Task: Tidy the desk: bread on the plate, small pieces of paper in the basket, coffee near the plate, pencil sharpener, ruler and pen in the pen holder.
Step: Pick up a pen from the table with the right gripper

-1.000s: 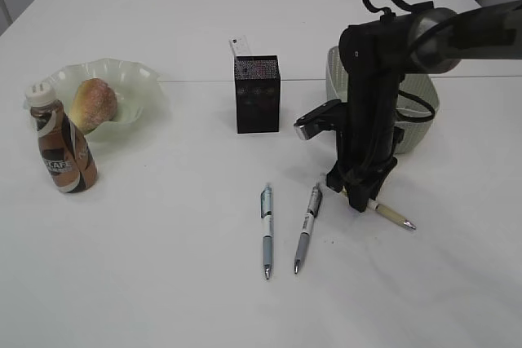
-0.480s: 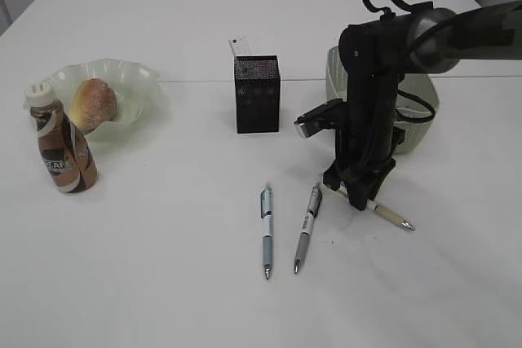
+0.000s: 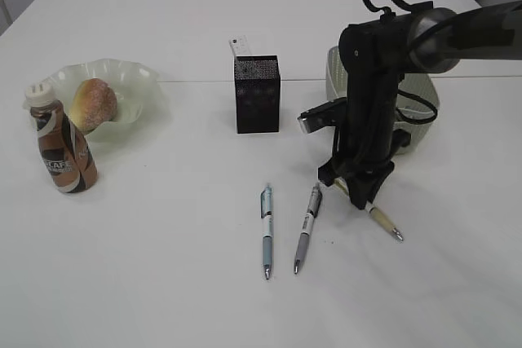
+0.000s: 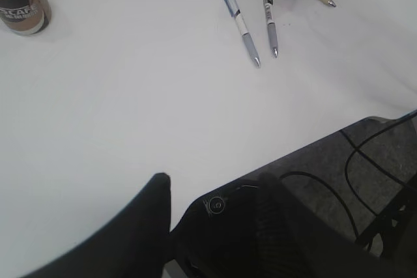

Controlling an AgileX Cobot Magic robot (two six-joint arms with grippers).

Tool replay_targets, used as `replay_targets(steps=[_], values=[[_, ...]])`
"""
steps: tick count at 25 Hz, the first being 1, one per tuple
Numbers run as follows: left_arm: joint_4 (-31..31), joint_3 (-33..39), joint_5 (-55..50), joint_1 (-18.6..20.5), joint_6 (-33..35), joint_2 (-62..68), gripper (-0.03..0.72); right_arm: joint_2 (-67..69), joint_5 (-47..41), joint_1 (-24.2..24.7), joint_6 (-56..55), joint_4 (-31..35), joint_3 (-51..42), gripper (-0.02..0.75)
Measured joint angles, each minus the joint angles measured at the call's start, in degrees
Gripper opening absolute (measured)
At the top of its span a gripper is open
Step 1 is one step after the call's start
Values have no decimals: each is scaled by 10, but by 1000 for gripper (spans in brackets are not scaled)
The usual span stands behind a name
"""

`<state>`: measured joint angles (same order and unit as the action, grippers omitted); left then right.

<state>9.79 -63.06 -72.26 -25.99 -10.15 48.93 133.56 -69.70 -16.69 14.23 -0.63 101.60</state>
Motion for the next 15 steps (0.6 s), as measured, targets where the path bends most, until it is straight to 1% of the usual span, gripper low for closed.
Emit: replay_targets(steps=[4, 9, 15], values=[[0, 0, 0, 0, 0, 0, 325, 0, -1, 0, -74, 6, 0, 86], [0, 0, 0, 0, 0, 0, 325, 0, -2, 0, -90, 23, 0, 85], [1, 0, 0, 0, 0, 0, 325, -4, -1, 0, -104, 61, -3, 85]])
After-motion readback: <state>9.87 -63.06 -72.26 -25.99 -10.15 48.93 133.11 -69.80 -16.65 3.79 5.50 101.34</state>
